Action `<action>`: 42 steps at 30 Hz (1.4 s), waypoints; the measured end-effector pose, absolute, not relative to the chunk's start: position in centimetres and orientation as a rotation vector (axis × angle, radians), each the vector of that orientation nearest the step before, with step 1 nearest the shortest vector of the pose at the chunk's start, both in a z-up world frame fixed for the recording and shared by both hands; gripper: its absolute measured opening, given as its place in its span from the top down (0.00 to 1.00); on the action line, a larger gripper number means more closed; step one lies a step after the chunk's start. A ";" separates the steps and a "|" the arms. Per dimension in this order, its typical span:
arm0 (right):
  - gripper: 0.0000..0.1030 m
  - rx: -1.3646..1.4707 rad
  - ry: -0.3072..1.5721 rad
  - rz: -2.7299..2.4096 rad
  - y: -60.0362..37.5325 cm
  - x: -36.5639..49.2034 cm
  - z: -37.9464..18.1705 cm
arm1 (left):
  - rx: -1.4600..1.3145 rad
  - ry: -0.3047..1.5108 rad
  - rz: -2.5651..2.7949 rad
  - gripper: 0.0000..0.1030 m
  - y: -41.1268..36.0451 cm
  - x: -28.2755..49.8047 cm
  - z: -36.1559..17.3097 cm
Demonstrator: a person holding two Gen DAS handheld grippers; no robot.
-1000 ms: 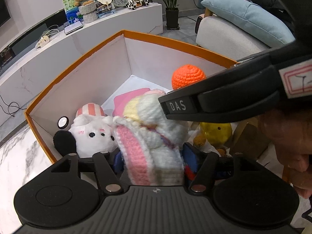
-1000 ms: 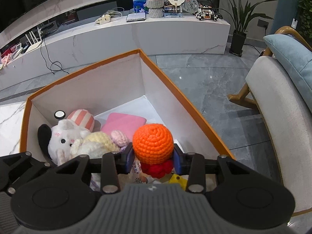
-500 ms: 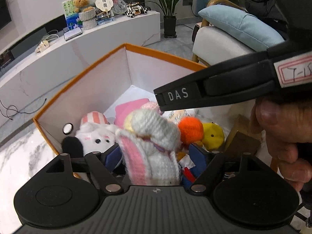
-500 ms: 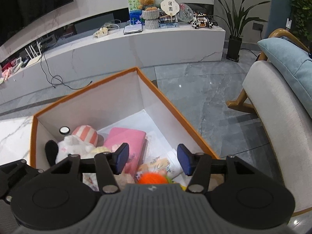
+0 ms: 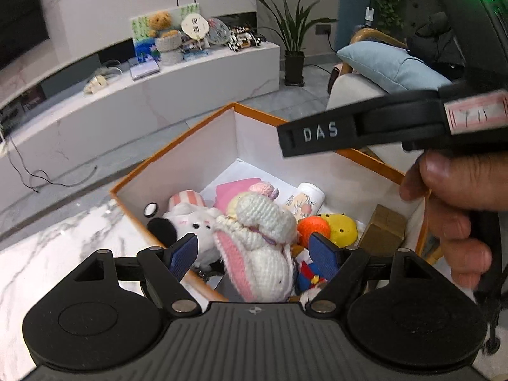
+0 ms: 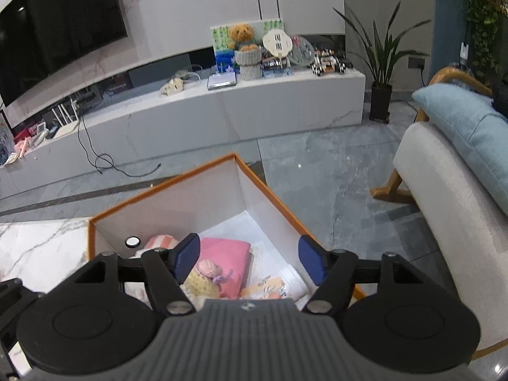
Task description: Organize objects
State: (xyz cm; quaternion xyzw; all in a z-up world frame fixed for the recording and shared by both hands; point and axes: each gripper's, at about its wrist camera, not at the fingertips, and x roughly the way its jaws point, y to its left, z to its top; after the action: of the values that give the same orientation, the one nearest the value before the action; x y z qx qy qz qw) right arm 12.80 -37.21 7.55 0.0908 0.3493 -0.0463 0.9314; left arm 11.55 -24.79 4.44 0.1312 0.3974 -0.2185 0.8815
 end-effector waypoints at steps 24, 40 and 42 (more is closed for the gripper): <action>0.07 0.133 0.584 -0.154 -40.6 0.1 10.7 | 0.121 0.761 -0.196 0.07 -24.4 2.9 7.5; 0.01 0.008 0.685 -0.150 -36.1 -1.7 9.9 | 0.033 0.826 -0.108 0.03 -22.0 1.3 6.3; 0.01 -0.007 0.693 -0.148 -35.8 -1.8 9.6 | 0.018 0.842 -0.105 0.03 -21.9 1.4 5.9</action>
State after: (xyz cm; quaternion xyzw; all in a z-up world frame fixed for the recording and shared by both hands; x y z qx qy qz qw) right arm -1.83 -35.80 9.57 -0.0032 0.3395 -0.0723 0.9378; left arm 1.35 -21.88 5.94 0.0086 0.4085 -0.0509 0.9113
